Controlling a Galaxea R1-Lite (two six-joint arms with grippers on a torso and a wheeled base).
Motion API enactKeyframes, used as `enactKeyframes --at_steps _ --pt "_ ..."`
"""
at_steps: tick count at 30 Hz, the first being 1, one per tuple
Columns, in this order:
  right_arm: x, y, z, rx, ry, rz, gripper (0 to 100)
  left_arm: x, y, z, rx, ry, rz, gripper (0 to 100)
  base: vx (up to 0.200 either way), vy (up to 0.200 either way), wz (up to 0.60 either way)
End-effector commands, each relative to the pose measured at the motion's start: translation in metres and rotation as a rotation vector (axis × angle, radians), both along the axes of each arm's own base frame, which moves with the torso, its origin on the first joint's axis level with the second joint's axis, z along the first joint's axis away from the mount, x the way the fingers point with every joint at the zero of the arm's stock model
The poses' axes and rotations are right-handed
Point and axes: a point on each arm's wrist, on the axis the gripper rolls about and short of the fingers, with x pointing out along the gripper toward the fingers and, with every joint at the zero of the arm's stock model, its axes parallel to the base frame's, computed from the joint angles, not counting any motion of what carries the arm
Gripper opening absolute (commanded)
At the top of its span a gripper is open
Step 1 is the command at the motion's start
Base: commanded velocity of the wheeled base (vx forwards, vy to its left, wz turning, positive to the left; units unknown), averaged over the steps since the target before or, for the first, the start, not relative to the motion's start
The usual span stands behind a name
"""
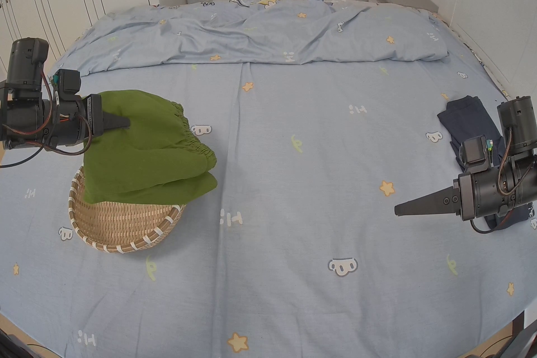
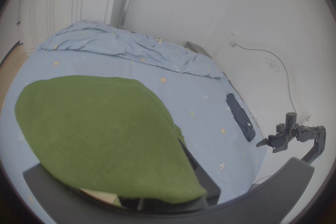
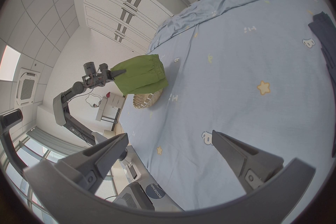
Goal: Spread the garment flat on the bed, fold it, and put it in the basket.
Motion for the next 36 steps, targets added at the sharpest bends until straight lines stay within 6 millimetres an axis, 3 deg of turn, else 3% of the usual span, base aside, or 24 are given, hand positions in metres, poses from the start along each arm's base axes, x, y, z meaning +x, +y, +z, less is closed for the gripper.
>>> enactKeyframes --at_steps 1,14,27,36 --pt "-0.003 0.001 0.001 0.001 -0.002 0.007 100 0.015 0.018 -0.03 -0.016 0.119 0.062 0 0.0 0.0 0.0" --pt "-0.008 0.004 0.001 0.0 0.0 0.027 100 0.021 0.067 -0.084 -0.131 0.484 0.288 0 0.0 0.0 0.0" --pt "-0.008 0.007 -0.004 -0.009 0.006 0.037 100 0.074 0.078 -0.133 -0.177 0.721 0.348 0 0.0 0.0 0.0" --pt "-0.008 0.007 -0.004 -0.01 0.008 0.038 100 0.088 0.079 -0.153 -0.17 0.858 0.368 0 0.0 0.0 0.0"
